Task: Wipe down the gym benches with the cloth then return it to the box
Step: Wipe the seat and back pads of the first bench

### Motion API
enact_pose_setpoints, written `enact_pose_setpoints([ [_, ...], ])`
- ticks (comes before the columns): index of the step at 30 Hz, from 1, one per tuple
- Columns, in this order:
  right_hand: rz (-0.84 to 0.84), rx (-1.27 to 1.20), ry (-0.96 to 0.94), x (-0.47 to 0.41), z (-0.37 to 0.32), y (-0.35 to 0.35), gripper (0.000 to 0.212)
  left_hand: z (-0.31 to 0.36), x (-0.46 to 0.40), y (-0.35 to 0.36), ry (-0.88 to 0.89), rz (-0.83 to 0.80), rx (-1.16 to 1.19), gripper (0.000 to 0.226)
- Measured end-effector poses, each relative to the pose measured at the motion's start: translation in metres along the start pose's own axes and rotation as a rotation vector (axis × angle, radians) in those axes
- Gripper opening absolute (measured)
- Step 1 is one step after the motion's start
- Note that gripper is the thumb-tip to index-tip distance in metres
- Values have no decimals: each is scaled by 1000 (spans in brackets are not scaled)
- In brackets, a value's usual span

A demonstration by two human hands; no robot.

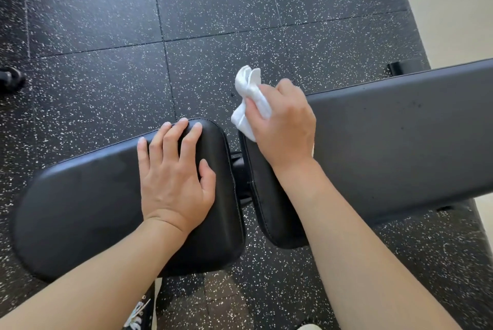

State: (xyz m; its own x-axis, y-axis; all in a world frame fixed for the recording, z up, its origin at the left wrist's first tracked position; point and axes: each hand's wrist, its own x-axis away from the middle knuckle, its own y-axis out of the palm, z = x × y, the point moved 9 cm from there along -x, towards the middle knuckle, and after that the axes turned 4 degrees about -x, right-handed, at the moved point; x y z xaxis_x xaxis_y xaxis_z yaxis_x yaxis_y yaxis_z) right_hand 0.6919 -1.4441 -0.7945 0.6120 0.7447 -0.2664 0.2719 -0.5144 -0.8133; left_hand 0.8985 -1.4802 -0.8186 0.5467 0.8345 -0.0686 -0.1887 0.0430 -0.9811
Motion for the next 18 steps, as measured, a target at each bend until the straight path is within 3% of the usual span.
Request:
enact_pose_setpoints([
  [7,-148,-89,-199,102,1,-35,32,-1,1,1,-7,-1,3,62],
  [12,-233,-136,-298,146,50,-72,34,-1,1,2,1,5,-7,61],
  [18,65,8,-35,78,66,-61,33,-1,1,1,-4,1,-5,62],
])
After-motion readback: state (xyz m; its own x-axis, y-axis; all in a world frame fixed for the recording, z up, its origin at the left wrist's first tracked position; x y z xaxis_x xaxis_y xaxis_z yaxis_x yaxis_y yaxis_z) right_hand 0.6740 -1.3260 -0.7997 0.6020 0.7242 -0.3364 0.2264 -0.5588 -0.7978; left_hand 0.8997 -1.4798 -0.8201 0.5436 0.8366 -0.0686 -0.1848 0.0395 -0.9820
